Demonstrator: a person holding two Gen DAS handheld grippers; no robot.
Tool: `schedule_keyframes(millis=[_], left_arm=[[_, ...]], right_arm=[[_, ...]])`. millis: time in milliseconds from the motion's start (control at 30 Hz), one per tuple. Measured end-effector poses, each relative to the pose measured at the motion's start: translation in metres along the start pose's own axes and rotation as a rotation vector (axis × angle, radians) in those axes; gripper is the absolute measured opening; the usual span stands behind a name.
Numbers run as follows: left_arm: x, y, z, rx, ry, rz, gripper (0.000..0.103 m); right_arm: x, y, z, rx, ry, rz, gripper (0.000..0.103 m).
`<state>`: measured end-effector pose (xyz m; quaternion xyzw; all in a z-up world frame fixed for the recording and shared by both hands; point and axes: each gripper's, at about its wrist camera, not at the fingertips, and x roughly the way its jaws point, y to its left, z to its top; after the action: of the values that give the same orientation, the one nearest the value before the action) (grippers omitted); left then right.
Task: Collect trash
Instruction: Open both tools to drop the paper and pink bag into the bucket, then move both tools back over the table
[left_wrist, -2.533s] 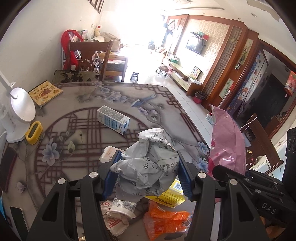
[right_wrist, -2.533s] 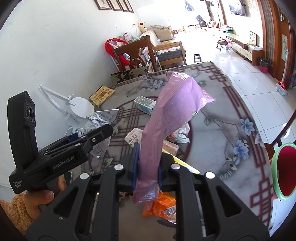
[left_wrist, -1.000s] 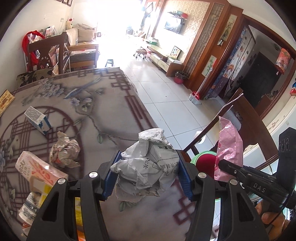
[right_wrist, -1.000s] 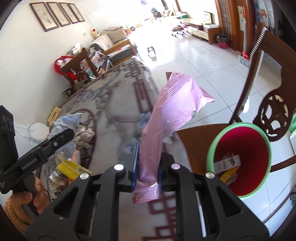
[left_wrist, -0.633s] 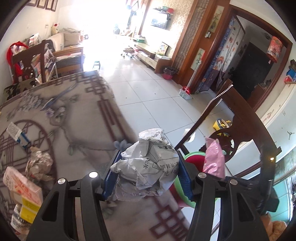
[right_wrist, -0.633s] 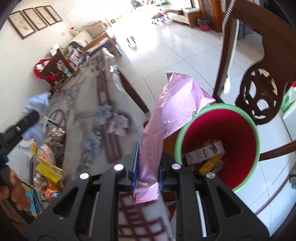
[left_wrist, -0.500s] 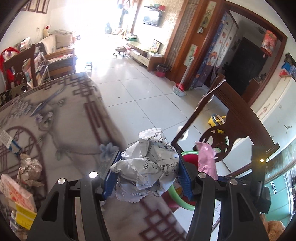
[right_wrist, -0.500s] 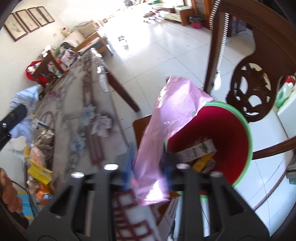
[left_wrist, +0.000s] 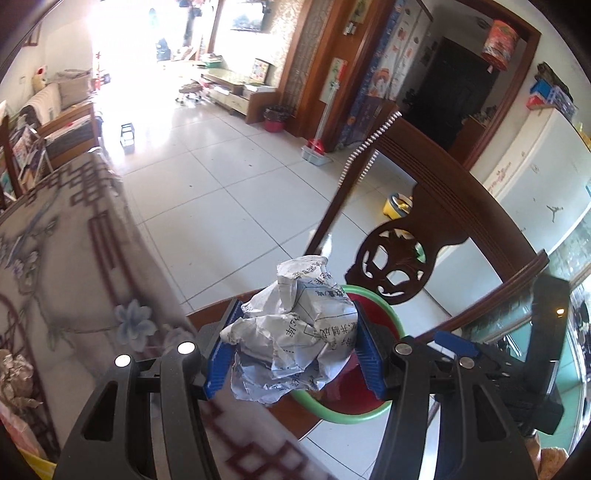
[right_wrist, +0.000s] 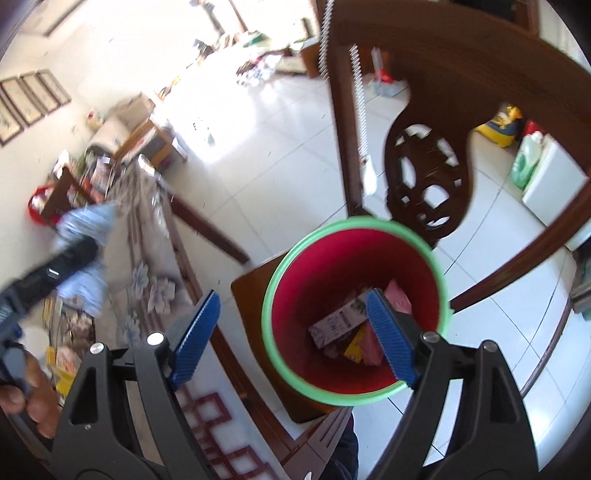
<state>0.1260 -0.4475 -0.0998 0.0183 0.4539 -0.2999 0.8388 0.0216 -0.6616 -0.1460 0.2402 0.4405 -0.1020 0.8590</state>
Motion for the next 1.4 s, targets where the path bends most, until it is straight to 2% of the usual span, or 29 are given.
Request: schedule_keyframes(millis=[167,267,300,333,467,600,767,933,1233,1400], left_arm=[[0.025,-0.032,0.008,0.071,0.032,-0.064,0.056],[0.038,-0.046,0.013,0.080,0.039,-0.105,0.072],[0.041,-0.047,0.014,0.074,0.038,-0.103,0.085],[0.042,-0.047,0.013,0.068,0.036,-0.101,0.087],[0.035,-0.039,0.009,0.050,0.033,-0.102,0.087],[0.007,-0.021,0.004,0.051,-0.026,-0.072,0.087],[-0.054,0.018,-0.006,0.038,-0.144,0.016,0.087],[-0.112,0.070,-0.022,-0.032,-0.216,0.090,0.087],[-0.202,0.171,-0.080,-0.148,-0.270,0.245,0.087],[-0.240,0.222,-0.112,-0.200,-0.285,0.314,0.087]], right_arm=[[-0.020,-0.013,0.003,0.049,-0.057,-0.033,0.080],[-0.027,-0.019,0.001,0.075,-0.070,-0.044,0.080],[-0.029,-0.019,0.000,0.078,-0.071,-0.050,0.080],[-0.031,-0.020,-0.002,0.079,-0.072,-0.054,0.080],[-0.036,-0.019,-0.006,0.085,-0.074,-0.063,0.080],[-0.036,-0.012,-0.010,0.086,-0.071,-0.061,0.080],[-0.035,0.022,-0.014,0.032,-0.076,-0.034,0.080],[-0.033,0.077,-0.024,-0.054,-0.069,0.017,0.080],[-0.027,0.188,-0.055,-0.201,-0.050,0.121,0.082],[-0.023,0.242,-0.079,-0.282,-0.029,0.164,0.082]])
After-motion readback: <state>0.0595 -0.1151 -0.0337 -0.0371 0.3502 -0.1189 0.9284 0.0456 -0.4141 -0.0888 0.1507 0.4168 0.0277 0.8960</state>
